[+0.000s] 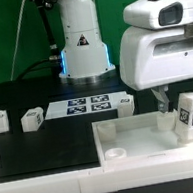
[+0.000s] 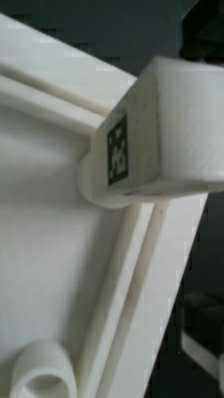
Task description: Assemble one leg
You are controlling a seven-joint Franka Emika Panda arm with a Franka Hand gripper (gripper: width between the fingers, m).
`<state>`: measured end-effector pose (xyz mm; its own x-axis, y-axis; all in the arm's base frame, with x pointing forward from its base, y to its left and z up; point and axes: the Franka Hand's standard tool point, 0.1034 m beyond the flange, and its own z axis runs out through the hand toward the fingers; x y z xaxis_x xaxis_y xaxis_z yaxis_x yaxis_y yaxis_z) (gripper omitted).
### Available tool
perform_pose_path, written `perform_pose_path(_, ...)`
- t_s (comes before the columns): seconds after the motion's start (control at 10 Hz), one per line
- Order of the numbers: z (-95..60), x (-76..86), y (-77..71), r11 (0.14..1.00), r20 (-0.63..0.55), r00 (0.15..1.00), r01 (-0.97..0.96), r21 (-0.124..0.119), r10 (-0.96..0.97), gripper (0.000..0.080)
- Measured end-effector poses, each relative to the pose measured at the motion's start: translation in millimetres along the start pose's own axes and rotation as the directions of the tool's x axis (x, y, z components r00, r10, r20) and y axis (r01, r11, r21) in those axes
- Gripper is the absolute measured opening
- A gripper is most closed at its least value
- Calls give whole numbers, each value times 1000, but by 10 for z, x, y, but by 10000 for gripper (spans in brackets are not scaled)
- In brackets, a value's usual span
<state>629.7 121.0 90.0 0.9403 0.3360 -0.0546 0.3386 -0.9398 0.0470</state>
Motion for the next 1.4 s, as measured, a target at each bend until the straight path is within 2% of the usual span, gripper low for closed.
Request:
perform_pose_path(0.1, 1, -1, -9, 1000, 0, 1000, 1, 1, -1, 629)
perform_pose_path(0.2, 6, -4, -2, 1000, 1, 1000, 0, 1, 0, 501)
perform_pose_path(0.3, 7, -4, -2, 1000, 1, 1000, -1, 1, 1, 501)
perform_pose_path(0.4, 7, -3, -2, 1000, 1, 1000, -1, 1, 1, 291)
perform_pose_path(0.9, 8, -3, -5, 998, 1, 998, -61, 4, 61, 291)
perform_pose_path(1.0, 11, -4, -11, 981, 3, 981, -194, 9, 194, 291)
perform_pose_path(1.1, 15, -5, -14, 939, 7, 939, -345, 18, 344, 291)
perform_pose_path(1.3, 19, -5, -20, 833, 11, 833, -553, 17, 552, 292)
perform_pose_path(1.4, 22, -2, -41, 718, 13, 718, -696, 15, 696, 292)
